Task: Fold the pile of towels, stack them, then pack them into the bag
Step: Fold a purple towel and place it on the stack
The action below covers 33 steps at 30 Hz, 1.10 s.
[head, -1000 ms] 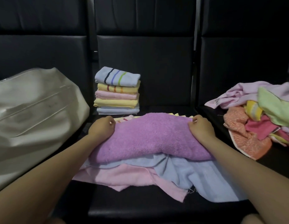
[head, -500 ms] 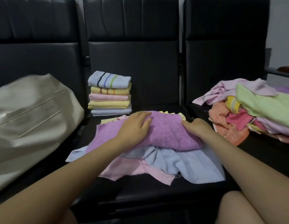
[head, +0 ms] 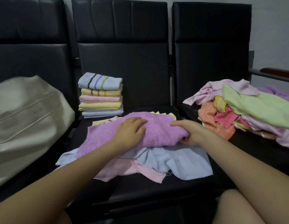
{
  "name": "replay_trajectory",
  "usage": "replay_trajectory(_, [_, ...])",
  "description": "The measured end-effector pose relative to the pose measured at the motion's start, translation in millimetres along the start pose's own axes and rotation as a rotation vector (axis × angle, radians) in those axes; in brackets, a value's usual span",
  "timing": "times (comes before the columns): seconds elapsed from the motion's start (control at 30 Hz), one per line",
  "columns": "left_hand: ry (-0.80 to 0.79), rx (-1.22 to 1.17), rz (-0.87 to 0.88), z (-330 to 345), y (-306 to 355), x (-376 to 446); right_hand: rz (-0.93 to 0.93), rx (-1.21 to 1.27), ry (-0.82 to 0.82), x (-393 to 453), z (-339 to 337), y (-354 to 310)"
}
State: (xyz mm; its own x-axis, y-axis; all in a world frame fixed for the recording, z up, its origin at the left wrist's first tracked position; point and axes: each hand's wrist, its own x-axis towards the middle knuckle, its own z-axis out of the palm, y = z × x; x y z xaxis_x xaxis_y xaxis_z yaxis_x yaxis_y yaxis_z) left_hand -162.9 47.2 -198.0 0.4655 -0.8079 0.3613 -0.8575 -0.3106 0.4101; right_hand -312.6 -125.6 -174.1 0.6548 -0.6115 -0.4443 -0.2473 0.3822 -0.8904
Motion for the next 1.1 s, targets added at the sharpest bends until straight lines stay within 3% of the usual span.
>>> replay_trajectory(0.07, [0.166,-0.300,-0.078,-7,-2,2,-0.122,0.077,0.043,-1,12,-10])
replay_trajectory(0.17, [0.308,-0.690,-0.385,-20,-5,6,-0.305,0.116,0.102,-6,39,-25])
replay_trajectory(0.23, [0.312,-0.957,-0.588,-28,-9,9,-0.447,0.001,0.072,-14,63,-29])
replay_trajectory(0.33, [0.251,-1.118,-0.670,-34,-9,3,-0.516,-0.217,-0.109,-29,100,-24])
replay_trajectory(0.4, [0.215,-1.090,-0.652,-32,-12,1,-0.443,-0.278,-0.281,-36,116,-19])
replay_trajectory(0.47, [0.171,-1.005,-0.657,-29,-13,1,-0.469,-0.231,-0.328,-34,120,-15])
replay_trajectory(0.57, [0.138,-0.848,-0.617,-26,-8,5,-0.589,-0.172,-0.106,-22,106,-15])
replay_trajectory(0.7, [0.226,-0.725,-0.590,-26,5,8,-0.684,-0.485,0.172,-5,82,-10])
replay_trajectory(0.8, [0.371,-0.662,-0.528,-33,10,3,-0.679,-0.655,0.132,2,83,-3])
replay_trajectory(0.87, [0.383,-0.584,-0.449,-39,10,-3,-0.695,-0.797,0.076,8,92,3])
replay_trajectory(0.97, [0.299,-0.403,-0.402,-42,0,-7,-0.710,-0.999,0.072,14,99,11])
replay_trajectory(1.1, [0.069,-0.112,-0.387,-36,-17,-18,-0.699,-0.983,0.031,15,94,10])
